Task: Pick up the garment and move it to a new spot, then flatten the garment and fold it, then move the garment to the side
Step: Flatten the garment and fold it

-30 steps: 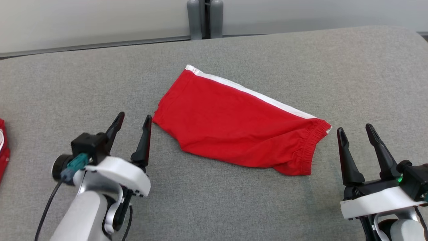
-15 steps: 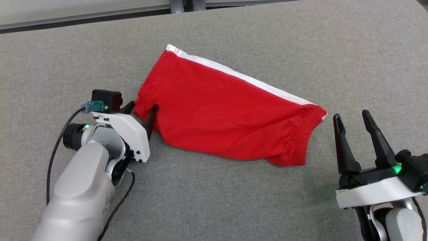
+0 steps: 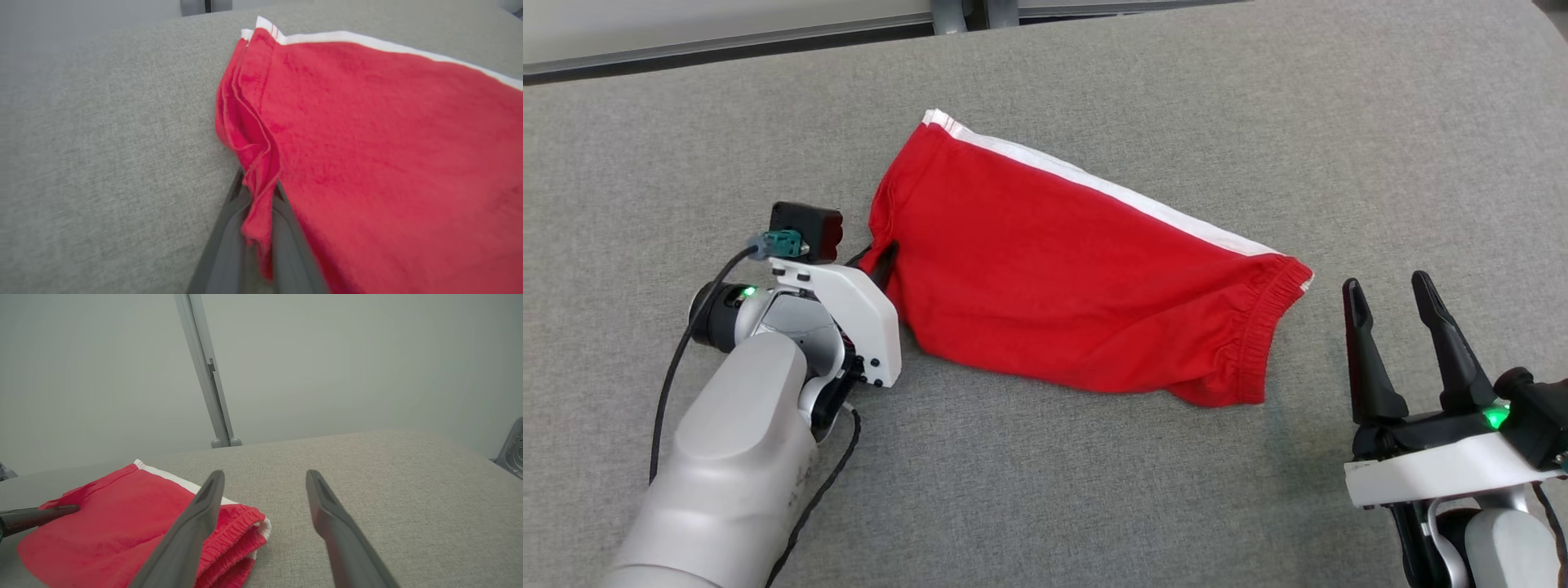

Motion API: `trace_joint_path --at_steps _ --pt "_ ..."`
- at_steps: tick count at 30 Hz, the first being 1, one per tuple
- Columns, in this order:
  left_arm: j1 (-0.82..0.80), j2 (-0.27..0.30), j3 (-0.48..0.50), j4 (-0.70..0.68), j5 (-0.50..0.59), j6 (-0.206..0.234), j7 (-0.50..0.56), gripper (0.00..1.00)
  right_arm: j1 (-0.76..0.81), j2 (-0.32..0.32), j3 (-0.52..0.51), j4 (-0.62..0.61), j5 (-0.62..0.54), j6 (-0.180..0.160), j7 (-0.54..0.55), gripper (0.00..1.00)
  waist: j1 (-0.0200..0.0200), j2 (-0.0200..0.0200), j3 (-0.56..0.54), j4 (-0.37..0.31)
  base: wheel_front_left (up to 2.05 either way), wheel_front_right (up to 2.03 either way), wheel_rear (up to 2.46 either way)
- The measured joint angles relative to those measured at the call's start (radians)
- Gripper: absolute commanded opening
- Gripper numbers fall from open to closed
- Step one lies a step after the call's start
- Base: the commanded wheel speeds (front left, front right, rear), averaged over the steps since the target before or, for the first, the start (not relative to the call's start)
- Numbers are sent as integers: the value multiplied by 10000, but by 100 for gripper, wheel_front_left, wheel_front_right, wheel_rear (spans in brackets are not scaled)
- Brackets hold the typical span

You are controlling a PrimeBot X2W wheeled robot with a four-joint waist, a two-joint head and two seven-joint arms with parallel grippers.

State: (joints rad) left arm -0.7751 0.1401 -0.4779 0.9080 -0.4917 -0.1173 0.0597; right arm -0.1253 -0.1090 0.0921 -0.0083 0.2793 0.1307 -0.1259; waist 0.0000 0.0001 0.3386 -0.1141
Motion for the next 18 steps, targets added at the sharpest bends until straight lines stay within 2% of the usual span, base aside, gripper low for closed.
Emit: trace_joint_path --at_steps 5,9,14,18 --pt "653 2 117 -374 -42 368 -614 0 142 4 -102 -94 -36 0 56 100 0 0 -185 274 0 0 0" --pt "1685 84 255 -1154 -153 846 -972 0 380 2 -153 -161 -117 0 211 100 0 0 -430 539 0 0 0" --pt "3667 416 694 -2842 -660 1490 -1099 0 614 2 -136 -203 -178 0 412 100 0 0 -877 734 0 0 0" --pt "5260 702 938 -4475 -1011 2031 -671 0 785 -52 -228 -286 -174 0 560 100 0 0 -1142 819 0 0 0"
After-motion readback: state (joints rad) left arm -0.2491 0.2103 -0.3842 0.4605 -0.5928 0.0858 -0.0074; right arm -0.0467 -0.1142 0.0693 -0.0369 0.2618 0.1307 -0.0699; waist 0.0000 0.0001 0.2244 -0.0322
